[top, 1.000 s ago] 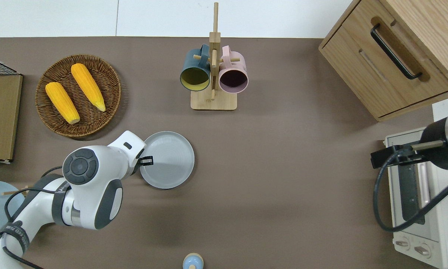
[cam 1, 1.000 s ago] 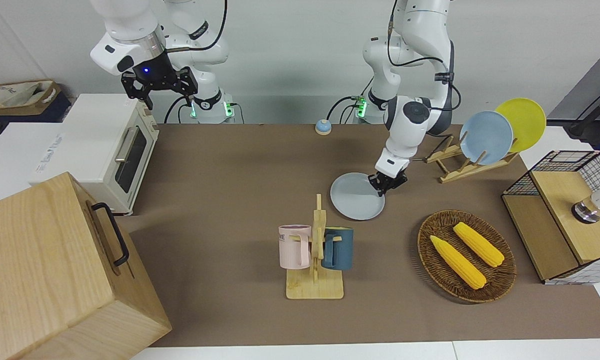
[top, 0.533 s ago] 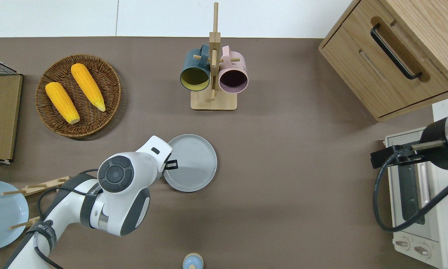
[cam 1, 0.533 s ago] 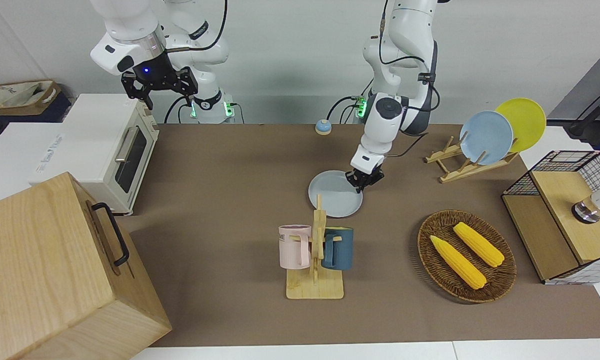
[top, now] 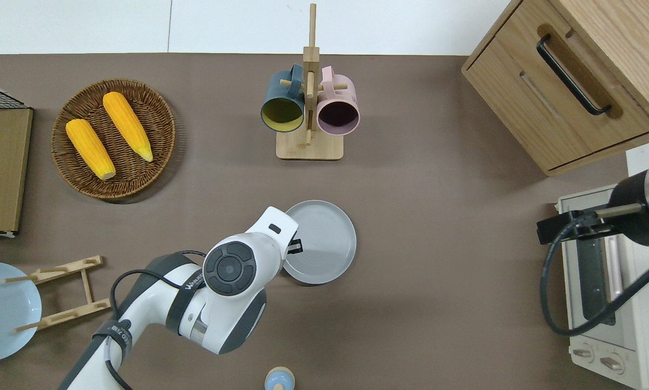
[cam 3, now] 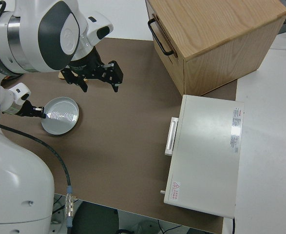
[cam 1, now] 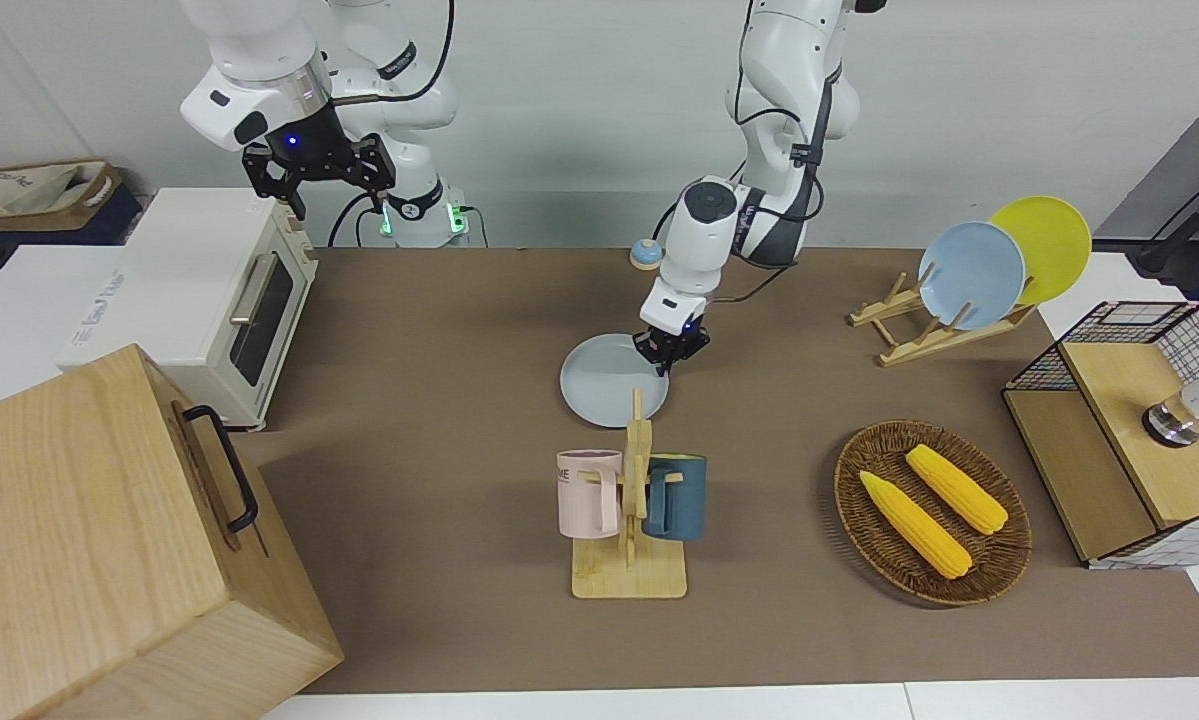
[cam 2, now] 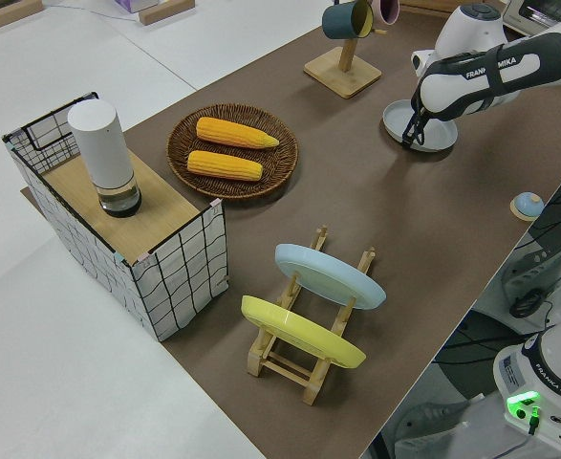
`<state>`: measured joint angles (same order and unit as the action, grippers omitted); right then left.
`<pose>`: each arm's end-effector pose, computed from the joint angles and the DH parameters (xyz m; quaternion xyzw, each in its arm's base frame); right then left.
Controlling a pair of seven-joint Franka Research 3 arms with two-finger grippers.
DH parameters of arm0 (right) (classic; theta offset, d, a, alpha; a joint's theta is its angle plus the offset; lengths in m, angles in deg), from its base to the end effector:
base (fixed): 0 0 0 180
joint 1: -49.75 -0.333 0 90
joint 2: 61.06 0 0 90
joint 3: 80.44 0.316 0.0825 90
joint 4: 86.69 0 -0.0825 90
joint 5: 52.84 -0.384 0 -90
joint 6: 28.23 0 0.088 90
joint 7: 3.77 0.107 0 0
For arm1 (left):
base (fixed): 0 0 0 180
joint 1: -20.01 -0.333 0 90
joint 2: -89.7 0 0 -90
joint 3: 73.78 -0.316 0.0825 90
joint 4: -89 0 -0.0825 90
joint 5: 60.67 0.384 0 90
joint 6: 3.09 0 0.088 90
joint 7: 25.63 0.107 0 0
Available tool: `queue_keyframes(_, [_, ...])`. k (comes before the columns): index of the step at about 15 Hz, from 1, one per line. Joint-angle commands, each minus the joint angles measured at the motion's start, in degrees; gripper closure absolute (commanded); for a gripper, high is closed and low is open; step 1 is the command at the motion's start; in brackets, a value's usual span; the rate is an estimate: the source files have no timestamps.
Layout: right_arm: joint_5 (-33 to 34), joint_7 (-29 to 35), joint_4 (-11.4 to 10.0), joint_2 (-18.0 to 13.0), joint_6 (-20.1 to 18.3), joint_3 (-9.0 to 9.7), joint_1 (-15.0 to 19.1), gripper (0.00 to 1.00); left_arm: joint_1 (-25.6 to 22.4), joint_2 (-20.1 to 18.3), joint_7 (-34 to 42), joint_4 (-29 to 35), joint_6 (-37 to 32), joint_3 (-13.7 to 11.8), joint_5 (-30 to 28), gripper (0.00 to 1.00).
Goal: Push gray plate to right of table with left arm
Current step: 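Push the gray plate with the left gripper across the table toward the toaster oven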
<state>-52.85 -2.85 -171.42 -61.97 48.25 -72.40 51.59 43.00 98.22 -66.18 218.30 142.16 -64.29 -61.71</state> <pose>0.5209 0.0573 0.6562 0.9969 0.0459 -0.0639 0.0050 0.4631 -0.2940 0.3105 0.9945 0.0790 0.0422 0.0534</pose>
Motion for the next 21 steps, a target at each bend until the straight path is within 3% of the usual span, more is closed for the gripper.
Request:
queue_keyframes(1, [-0.25, 0.75, 0.53, -0.14, -0.89, 0.92, 1.15, 0.017, 3.54, 3.06, -4.79, -2.73, 0.3, -0.7, 0.33, 1.0])
queue_keyframes(7, [-0.25, 0.66, 0.53, -0.14, -0.89, 0.92, 1.15, 0.017, 8.91, 6.68, -11.56, -7.57, 0.38, -0.35, 0.33, 1.0])
queue_keyframes(10, [-0.25, 0.66, 0.53, -0.14, -0.89, 0.92, 1.15, 0.017, 9.17, 7.38, -13.32, -8.8, 0.38, 1.58, 0.24, 1.0])
queue_keyframes(19, [-0.25, 0.75, 0.53, -0.14, -0.89, 0.92, 1.07, 0.017, 10.58, 10.02, -15.52, -12.23, 0.47, 2.82, 0.51, 1.0])
queue_keyframes(21, [-0.25, 0.75, 0.53, -0.14, -0.89, 0.92, 1.15, 0.017, 10.58, 10.02, -15.52, -12.41, 0.47, 2.82, 0.33, 0.92])
